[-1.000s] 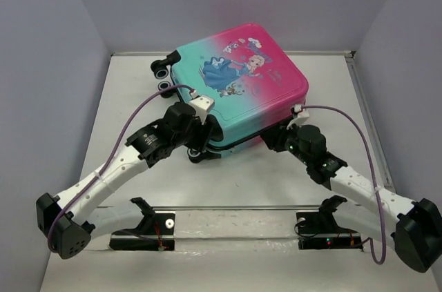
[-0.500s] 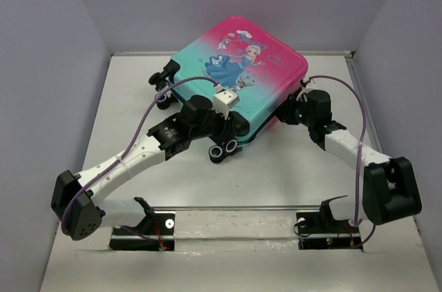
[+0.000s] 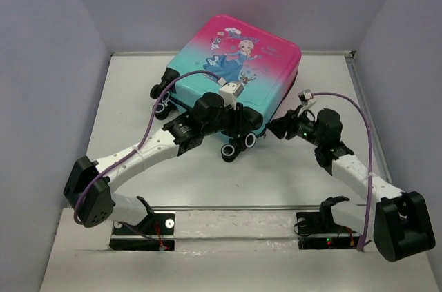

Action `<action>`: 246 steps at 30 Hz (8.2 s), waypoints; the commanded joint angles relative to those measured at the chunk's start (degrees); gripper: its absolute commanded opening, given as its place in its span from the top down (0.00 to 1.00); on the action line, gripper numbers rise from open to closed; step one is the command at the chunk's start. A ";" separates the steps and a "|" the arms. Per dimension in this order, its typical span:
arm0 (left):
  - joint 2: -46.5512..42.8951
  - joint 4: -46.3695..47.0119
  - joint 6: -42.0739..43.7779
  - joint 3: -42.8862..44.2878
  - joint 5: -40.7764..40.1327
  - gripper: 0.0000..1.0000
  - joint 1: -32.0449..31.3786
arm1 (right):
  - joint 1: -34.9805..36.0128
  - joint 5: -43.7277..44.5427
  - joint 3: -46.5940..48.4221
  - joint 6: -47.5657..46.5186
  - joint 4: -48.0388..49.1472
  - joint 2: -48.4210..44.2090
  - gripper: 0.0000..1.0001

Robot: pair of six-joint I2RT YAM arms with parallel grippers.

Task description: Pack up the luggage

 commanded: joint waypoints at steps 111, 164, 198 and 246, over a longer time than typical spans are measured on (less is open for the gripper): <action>-2.64 -5.17 -1.08 27.72 -0.23 0.01 2.38 | 47.35 53.62 -9.24 5.29 62.80 31.41 0.93; -13.83 18.63 -14.16 -8.18 10.48 0.94 1.65 | 37.83 18.01 -2.57 6.97 29.48 19.06 0.93; -29.31 29.89 -26.21 -24.78 -2.97 0.20 0.23 | 47.61 41.57 -7.14 10.31 21.15 7.50 0.06; -47.05 5.10 -19.79 -38.65 -28.45 0.26 5.77 | 44.36 54.32 15.27 -1.38 22.47 15.66 0.93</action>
